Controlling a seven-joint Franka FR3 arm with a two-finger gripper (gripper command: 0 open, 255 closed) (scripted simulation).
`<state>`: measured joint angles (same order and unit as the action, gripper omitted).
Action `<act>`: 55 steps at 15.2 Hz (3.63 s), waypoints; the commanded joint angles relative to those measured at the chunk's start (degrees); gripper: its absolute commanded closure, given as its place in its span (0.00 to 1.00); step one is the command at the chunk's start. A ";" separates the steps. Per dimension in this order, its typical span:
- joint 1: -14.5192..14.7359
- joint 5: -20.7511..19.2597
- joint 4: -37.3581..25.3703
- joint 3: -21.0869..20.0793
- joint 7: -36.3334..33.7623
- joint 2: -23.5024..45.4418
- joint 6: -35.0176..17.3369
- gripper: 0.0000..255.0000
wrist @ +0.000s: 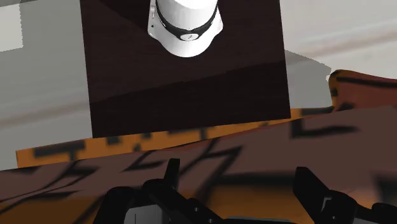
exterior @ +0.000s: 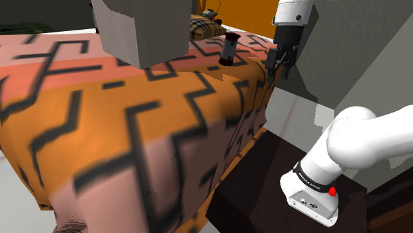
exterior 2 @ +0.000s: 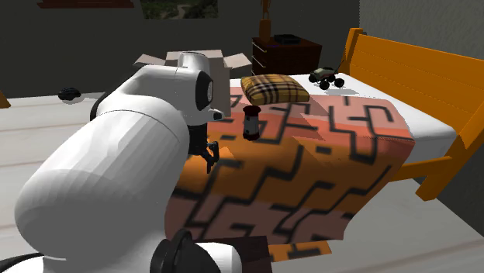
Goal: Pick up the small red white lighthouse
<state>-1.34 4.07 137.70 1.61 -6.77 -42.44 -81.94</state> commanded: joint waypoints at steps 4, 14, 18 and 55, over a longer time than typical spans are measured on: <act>-0.26 -3.49 -1.58 2.53 5.39 3.08 -3.49 0.00; -0.22 -10.49 -10.84 10.08 22.13 15.87 -15.04 0.00; 0.18 -11.16 -16.24 12.73 28.60 21.75 -19.03 0.00; 0.12 -4.30 -39.11 18.77 50.85 43.97 -29.39 1.00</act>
<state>-1.21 -0.28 99.47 20.37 44.05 1.43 -112.13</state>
